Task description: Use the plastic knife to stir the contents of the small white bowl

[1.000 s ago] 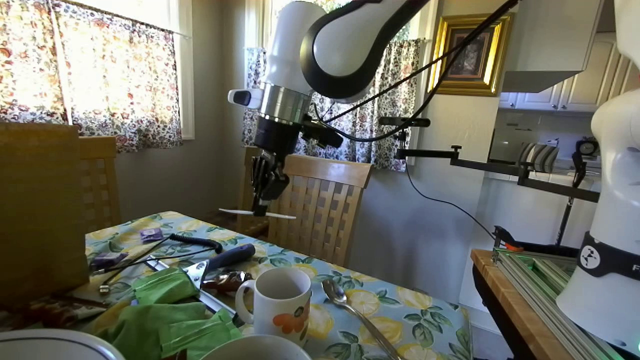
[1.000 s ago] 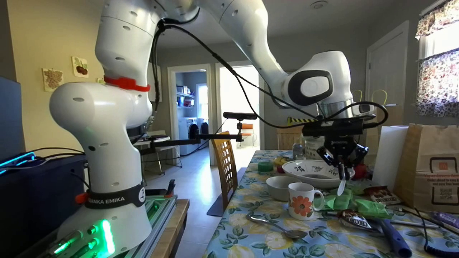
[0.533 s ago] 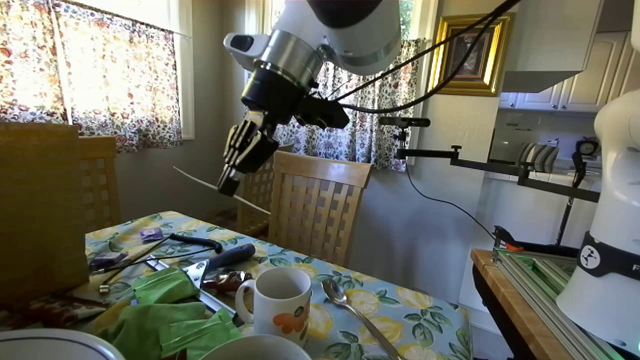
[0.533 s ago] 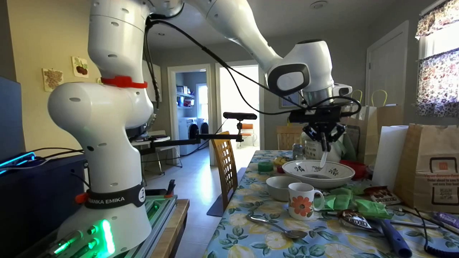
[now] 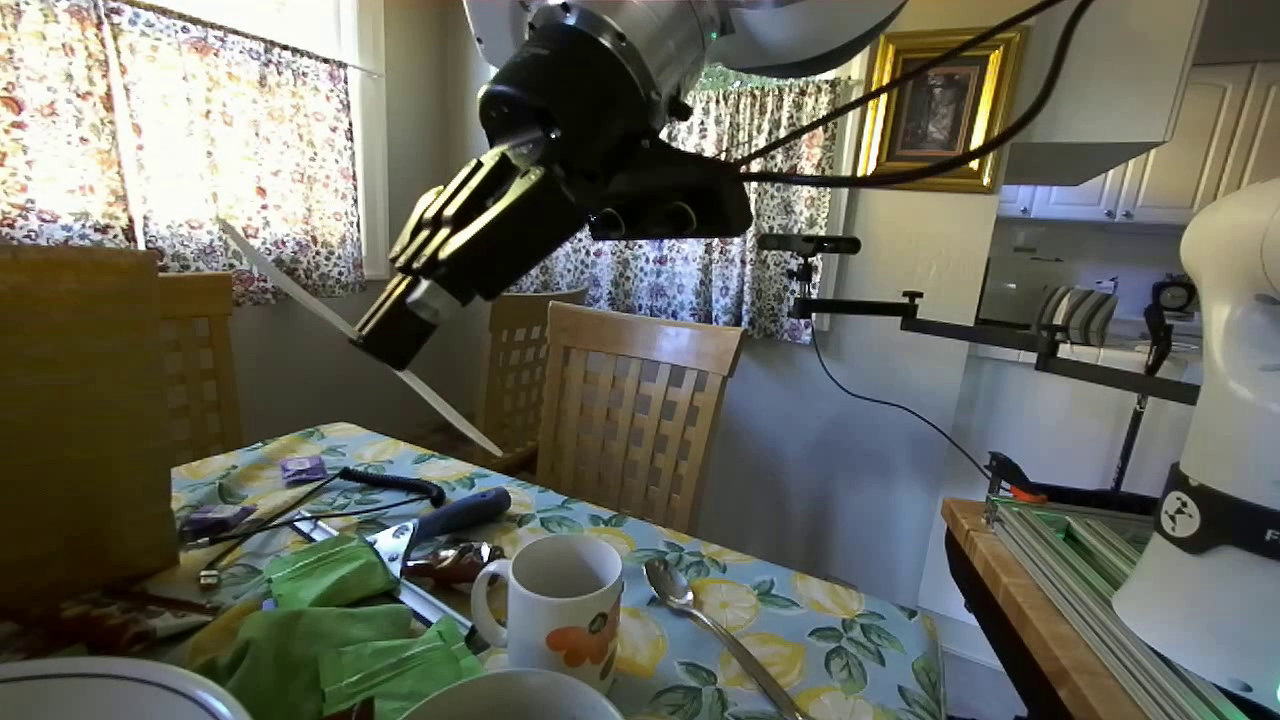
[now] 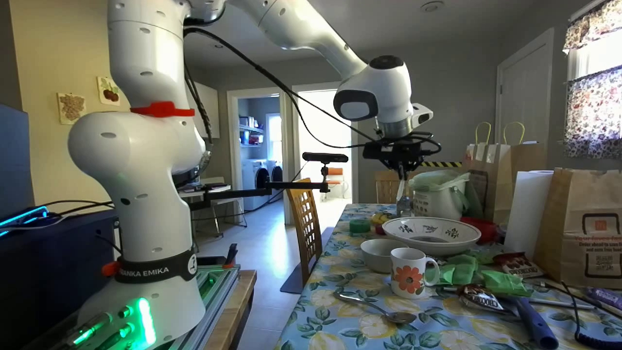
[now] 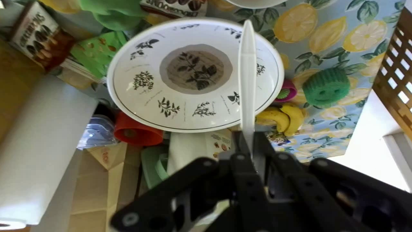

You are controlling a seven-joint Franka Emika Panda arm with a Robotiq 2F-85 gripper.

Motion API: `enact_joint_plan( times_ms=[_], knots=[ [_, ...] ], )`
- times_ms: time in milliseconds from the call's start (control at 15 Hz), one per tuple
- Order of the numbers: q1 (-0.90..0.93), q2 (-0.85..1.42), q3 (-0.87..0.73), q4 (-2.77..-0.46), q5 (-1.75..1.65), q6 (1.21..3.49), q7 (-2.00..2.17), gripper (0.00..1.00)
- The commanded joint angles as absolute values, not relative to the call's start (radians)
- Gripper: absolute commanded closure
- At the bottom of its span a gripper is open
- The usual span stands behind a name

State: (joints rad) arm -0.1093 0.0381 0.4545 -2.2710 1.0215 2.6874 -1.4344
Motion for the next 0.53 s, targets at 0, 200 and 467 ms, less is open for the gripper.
enact_joint_plan(
  times_ms=[0, 200, 467],
  knots=[
    [-0.095, -0.017, 0.476, -2.348, 1.214, 2.673, -1.607, 0.97],
    [-0.063, -0.016, 0.493, -2.377, 1.386, 2.697, -1.715, 0.97],
    [-0.039, 0.02, 0.496, -2.356, 1.446, 2.725, -1.725, 0.97]
  ],
)
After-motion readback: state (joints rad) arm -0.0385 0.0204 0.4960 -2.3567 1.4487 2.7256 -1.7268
